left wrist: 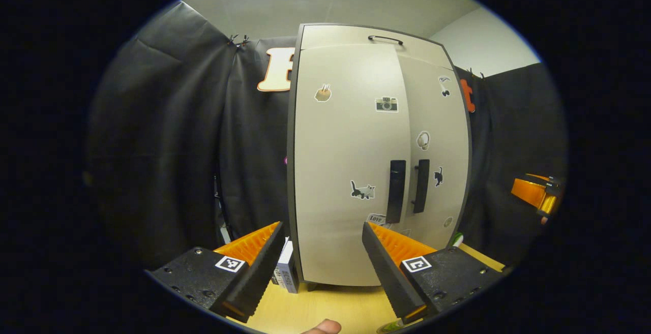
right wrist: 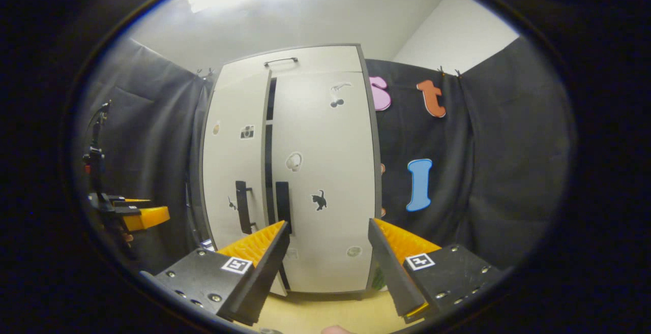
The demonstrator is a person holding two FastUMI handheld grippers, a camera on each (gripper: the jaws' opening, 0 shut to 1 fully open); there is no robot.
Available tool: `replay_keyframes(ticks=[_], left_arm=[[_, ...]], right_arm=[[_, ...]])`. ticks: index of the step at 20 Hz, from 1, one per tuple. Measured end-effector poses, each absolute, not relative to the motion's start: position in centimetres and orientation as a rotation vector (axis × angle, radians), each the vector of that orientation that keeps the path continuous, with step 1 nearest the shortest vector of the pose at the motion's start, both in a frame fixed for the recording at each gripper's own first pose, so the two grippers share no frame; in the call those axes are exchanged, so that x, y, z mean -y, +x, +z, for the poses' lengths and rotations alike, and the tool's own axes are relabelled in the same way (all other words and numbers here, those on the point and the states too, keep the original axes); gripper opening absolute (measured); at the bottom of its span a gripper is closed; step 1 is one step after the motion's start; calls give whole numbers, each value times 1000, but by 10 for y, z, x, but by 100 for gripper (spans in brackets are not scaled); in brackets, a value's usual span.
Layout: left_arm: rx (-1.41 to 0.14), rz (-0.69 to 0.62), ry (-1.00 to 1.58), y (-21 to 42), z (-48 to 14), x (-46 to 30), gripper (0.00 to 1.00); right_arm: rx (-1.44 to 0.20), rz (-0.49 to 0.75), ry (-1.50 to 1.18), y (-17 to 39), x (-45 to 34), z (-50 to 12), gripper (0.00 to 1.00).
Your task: Grasp the bottle in the cabinet with the left hand and place it on the coaster, then close the right door with the right hand and the left door with the left hand.
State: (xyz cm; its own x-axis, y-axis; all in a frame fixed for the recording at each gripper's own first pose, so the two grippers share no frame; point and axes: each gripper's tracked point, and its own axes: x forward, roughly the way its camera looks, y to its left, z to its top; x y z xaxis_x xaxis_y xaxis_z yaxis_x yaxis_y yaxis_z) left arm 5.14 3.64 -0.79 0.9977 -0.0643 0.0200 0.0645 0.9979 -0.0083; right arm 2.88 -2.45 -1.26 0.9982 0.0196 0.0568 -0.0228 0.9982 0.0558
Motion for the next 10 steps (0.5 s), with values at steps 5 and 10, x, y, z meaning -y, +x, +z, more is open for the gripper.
replay_keyframes(ticks=[5, 10], left_arm=[[45, -59, -14, 51, -3, -36, 96], [36, -77, 1, 50, -7, -29, 96]], right_arm=[[76, 32, 30, 23, 16, -6, 94], [65, 16, 8, 24, 17, -8, 94]])
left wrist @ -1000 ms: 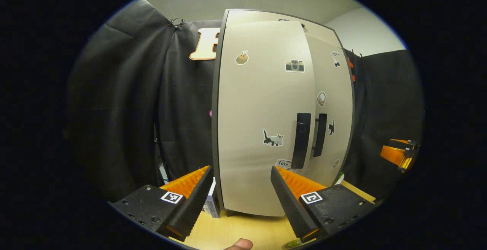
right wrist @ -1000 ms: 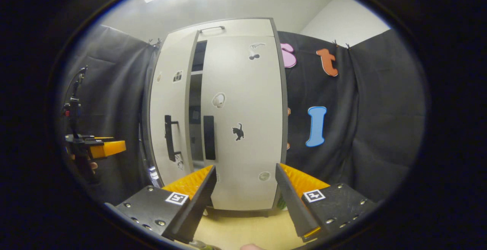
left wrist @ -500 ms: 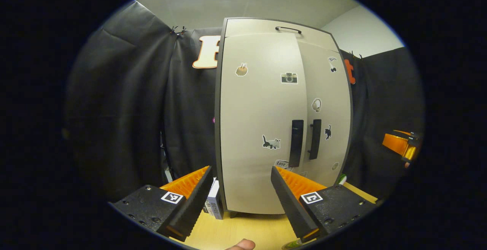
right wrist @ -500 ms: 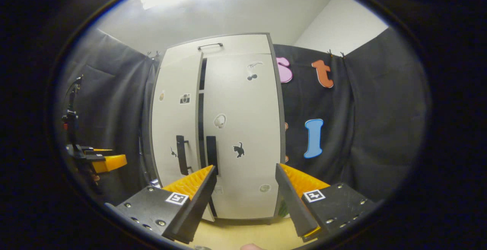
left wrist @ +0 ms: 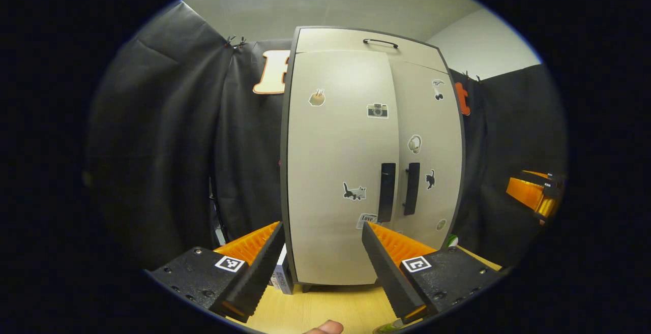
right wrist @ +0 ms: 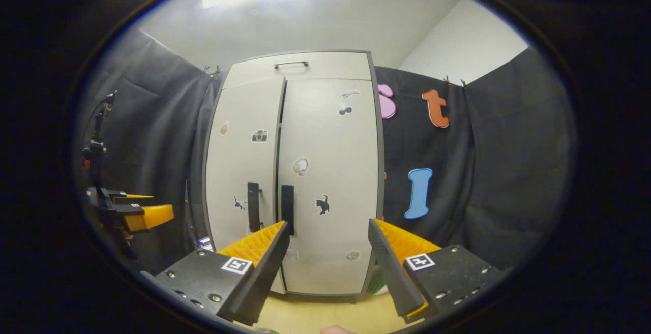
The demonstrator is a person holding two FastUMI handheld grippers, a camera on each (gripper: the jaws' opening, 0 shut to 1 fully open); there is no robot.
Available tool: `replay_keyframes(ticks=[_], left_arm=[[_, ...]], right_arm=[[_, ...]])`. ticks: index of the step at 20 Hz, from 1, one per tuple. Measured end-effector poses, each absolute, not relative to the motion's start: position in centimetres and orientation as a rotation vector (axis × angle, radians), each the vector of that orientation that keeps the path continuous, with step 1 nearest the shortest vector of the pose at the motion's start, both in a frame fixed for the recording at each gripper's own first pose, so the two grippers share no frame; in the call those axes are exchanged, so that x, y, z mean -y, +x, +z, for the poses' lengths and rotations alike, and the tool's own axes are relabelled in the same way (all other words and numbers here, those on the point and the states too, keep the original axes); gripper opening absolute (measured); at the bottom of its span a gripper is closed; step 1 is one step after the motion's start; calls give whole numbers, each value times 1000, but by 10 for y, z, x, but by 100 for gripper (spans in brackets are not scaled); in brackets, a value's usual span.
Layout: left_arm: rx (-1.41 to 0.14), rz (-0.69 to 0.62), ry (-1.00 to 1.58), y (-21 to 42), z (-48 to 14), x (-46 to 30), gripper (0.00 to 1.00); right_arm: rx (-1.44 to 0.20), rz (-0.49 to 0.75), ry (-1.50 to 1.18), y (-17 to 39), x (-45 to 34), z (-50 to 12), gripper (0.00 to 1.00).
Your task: Grasp the bottle in the cabinet with the left hand and place it on the coaster, then close the right door with the right hand and the left door with the left hand.
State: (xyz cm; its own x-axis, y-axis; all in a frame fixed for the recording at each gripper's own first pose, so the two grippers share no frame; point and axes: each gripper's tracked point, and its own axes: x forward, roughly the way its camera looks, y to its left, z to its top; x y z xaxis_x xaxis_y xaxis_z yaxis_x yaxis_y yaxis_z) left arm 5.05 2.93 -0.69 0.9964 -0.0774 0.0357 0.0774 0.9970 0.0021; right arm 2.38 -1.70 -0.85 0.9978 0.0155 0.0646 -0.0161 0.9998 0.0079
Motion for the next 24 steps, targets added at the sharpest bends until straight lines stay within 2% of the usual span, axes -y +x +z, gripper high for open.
replay_keyframes(ticks=[1, 2, 8, 9, 11, 17, 18, 19, 21, 22, 24], left_arm=[[33, -87, 1, 51, -8, -26, 96], [35, -92, 2, 51, -8, -25, 97], [41, -96, -8, 59, -8, -27, 96], [40, -99, -6, 61, -10, -27, 96], [34, -100, -3, 64, -13, -27, 96], [44, -111, 8, 71, -12, -29, 96], [44, -119, 8, 72, -12, -26, 96], [46, -131, 8, 73, -13, -23, 96], [41, -143, 12, 75, -15, -21, 96], [38, -154, 15, 76, -17, -19, 96], [38, -168, 30, 79, -19, -18, 97]], right_arm=[[61, 10, 3, 24, 18, -10, 90], [58, 10, 0, 25, 16, -12, 94], [39, 0, -22, 30, 9, -20, 94], [33, -5, -26, 30, 8, -22, 90], [22, -9, -27, 30, 6, -26, 94], [11, -14, -38, 33, -1, -31, 94], [6, -16, -39, 34, -2, -32, 90], [2, -20, -39, 35, -2, -33, 94], [-5, -31, -40, 36, -2, -34, 94], [-8, -30, -35, 37, -3, -35, 90], [-12, -25, -20, 38, -8, -36, 94]])
